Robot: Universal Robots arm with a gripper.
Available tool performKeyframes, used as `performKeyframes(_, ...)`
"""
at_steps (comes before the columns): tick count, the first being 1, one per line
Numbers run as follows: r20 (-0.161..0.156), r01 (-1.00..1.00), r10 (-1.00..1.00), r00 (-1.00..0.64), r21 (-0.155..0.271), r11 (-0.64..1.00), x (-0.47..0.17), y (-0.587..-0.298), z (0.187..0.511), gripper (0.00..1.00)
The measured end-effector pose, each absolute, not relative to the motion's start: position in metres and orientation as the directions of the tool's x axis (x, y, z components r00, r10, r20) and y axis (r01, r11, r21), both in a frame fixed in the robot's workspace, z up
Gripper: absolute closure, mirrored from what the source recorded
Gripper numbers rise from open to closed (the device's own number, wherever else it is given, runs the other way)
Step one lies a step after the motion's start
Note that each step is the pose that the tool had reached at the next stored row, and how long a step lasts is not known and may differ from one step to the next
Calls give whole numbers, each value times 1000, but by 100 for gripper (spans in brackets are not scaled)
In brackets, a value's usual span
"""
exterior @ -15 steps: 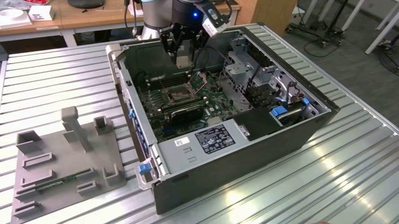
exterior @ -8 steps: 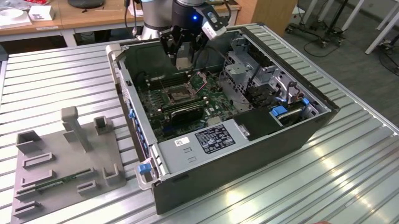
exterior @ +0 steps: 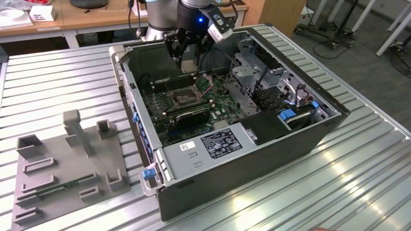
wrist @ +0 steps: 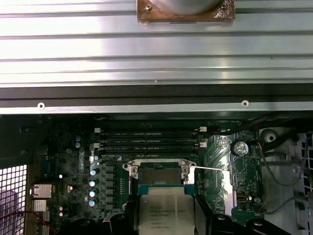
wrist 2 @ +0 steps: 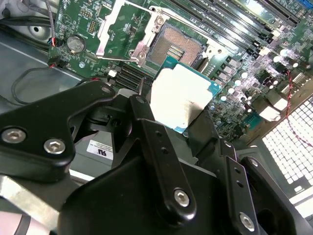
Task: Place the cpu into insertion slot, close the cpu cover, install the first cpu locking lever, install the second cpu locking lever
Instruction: 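Place the cpu into insertion slot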
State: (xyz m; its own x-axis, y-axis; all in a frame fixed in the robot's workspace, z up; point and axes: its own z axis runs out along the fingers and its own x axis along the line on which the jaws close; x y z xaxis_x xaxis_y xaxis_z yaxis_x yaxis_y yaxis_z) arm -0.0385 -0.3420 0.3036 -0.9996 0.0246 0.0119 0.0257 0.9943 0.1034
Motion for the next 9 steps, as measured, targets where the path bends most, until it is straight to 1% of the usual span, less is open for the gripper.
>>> performKeyframes(9, 12, 26, 25, -1000, 103, 994, -39, -342, 300, 46)
